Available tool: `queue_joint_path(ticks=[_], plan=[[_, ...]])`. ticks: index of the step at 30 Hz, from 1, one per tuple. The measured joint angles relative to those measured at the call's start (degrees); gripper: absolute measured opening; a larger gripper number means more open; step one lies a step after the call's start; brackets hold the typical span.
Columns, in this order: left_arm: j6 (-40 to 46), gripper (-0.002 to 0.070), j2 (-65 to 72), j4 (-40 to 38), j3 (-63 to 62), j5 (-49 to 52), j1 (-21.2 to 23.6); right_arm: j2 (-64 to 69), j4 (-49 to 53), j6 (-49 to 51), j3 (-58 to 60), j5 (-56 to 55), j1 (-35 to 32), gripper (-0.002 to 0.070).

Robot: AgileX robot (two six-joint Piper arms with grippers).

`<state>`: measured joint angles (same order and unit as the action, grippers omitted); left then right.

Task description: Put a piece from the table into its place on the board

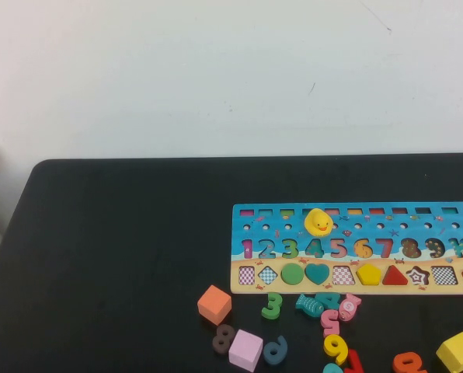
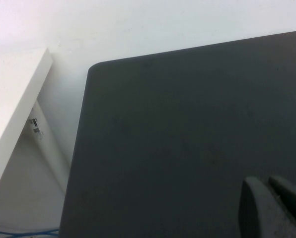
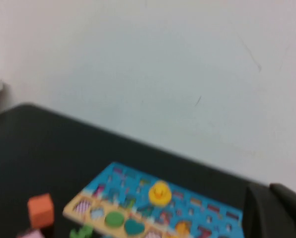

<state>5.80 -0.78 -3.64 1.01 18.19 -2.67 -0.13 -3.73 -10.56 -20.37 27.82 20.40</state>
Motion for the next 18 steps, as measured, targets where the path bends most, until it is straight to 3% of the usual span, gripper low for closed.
queue_joint_path(ticks=[8,12,18], plan=[[0.0,-0.0001,0.0,0.0,0.0,0.0,0.0,0.0,0.3,0.5,16.4,-28.5,-0.3,0.0019],[0.0,-0.0001,0.0,0.0,0.0,0.0,0.0,0.0,-0.1,2.1,20.5,-27.8,-5.2,0.0019],[0.0,-0.0001,0.0,0.0,0.0,0.0,0.0,0.0,-0.2,2.7,21.5,-22.6,-21.3,0.0019]])
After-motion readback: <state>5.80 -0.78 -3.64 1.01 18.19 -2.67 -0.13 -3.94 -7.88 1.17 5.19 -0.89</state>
